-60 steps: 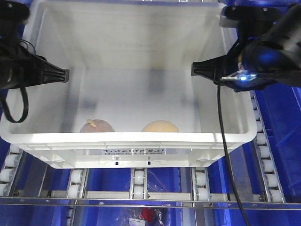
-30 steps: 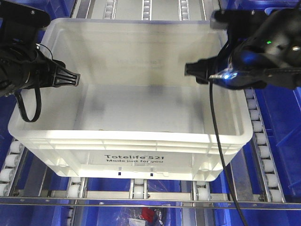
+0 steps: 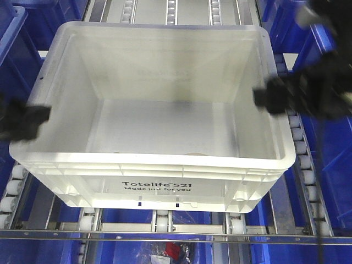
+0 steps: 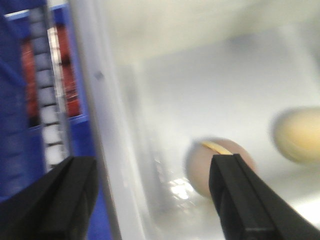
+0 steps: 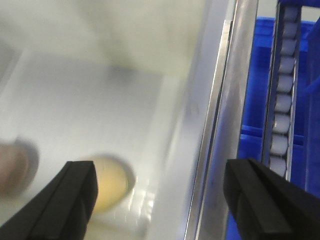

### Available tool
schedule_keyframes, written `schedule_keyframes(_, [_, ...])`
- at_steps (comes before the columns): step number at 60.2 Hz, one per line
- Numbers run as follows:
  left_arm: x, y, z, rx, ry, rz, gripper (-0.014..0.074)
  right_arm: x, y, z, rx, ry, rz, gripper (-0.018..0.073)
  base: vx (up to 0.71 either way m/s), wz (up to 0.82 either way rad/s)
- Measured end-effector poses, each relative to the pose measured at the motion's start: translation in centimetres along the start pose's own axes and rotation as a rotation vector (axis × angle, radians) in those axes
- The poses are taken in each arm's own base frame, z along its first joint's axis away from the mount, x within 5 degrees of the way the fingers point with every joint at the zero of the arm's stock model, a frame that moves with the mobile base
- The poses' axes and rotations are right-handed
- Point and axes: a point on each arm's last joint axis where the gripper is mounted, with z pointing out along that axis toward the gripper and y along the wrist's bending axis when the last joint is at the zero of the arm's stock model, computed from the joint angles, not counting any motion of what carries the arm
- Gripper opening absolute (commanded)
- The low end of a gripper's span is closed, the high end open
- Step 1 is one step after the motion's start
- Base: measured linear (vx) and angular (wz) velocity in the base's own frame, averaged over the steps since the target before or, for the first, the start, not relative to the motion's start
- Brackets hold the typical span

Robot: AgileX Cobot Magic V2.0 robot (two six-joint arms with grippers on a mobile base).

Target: Place moving items into box and shelve

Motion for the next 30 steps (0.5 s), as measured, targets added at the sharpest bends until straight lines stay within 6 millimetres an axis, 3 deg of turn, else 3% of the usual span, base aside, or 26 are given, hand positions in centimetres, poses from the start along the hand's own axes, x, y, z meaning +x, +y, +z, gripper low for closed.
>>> schedule_keyframes(15, [5.6, 0.2, -6.3, 0.222, -0.194, 0.113, 0.058, 7.3, -2.1, -5.8, -0.144, -0.13, -0.2, 0.0575, 0.0, 0.0])
schedule_keyframes(30, [9.2, 0.6, -6.7, 0.244, -0.19, 0.141, 0.0566, 12.7, -3.1, -8.0, -0.224, -0.135, -0.233, 0.0574, 0.0, 0.0])
